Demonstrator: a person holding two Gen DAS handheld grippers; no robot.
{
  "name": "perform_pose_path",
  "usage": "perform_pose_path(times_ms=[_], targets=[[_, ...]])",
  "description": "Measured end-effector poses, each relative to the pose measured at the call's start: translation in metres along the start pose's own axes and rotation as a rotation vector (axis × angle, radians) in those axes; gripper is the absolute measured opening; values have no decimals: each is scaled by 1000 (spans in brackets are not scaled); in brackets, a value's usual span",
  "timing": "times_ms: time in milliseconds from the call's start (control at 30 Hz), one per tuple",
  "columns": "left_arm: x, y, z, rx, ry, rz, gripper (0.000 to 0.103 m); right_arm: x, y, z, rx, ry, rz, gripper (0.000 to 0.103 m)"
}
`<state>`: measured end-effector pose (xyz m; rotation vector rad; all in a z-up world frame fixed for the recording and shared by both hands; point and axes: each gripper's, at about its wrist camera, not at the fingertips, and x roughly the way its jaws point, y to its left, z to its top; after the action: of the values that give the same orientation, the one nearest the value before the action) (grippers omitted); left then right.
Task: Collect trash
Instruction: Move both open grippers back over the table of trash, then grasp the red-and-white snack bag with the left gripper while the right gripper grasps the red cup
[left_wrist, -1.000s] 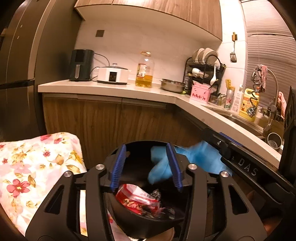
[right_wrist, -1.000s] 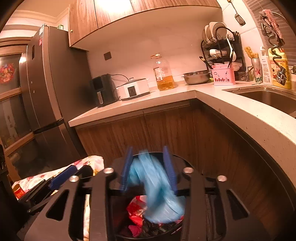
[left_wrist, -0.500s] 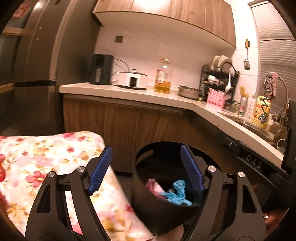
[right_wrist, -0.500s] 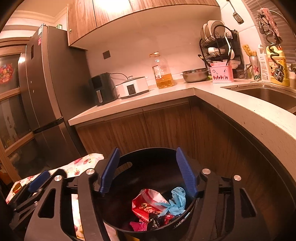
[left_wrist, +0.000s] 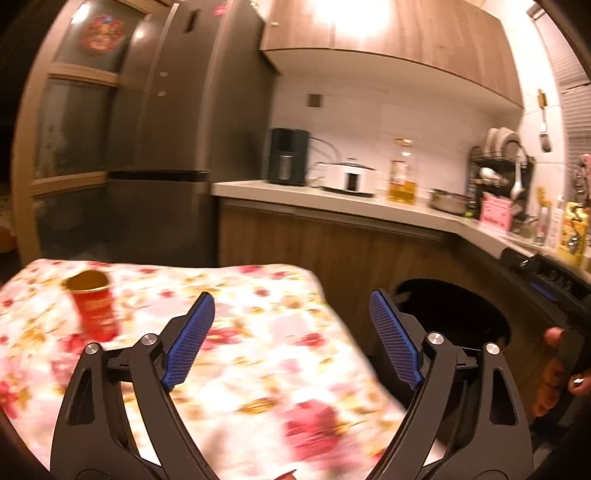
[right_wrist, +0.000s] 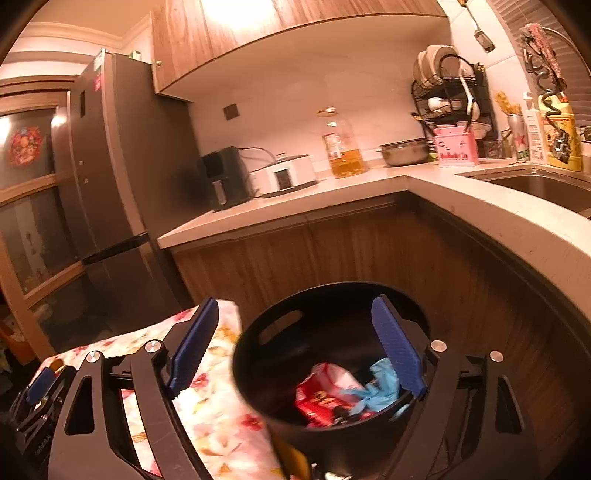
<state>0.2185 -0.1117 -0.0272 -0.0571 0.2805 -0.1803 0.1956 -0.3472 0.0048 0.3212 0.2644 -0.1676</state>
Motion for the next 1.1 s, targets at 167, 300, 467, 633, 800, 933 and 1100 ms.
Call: perform_pose_path(times_ms=[167, 300, 467, 633, 800, 933, 1100], targets=[[-20, 48, -9, -30, -2, 106, 92, -4, 27, -15, 0, 20, 64, 86], [-37, 85, -18, -39, -8, 203, 93, -7, 54, -30, -20, 31, 112, 86], [-42, 123, -27, -74, 22, 272, 93, -9, 91, -48, -45, 51, 181, 86], [-34, 145, -37, -76, 70, 295, 93, -11, 125, -62, -81, 70, 239, 86], [-18, 164, -43, -126, 131, 286, 93, -12, 151, -69, -120, 74, 277, 86], [-7, 171, -46, -143, 179, 266, 83, -8, 167, -73, -137, 91, 301, 86], [2, 181, -55, -180, 243, 232, 54, -2, 188, -83, -166, 115, 330, 86]])
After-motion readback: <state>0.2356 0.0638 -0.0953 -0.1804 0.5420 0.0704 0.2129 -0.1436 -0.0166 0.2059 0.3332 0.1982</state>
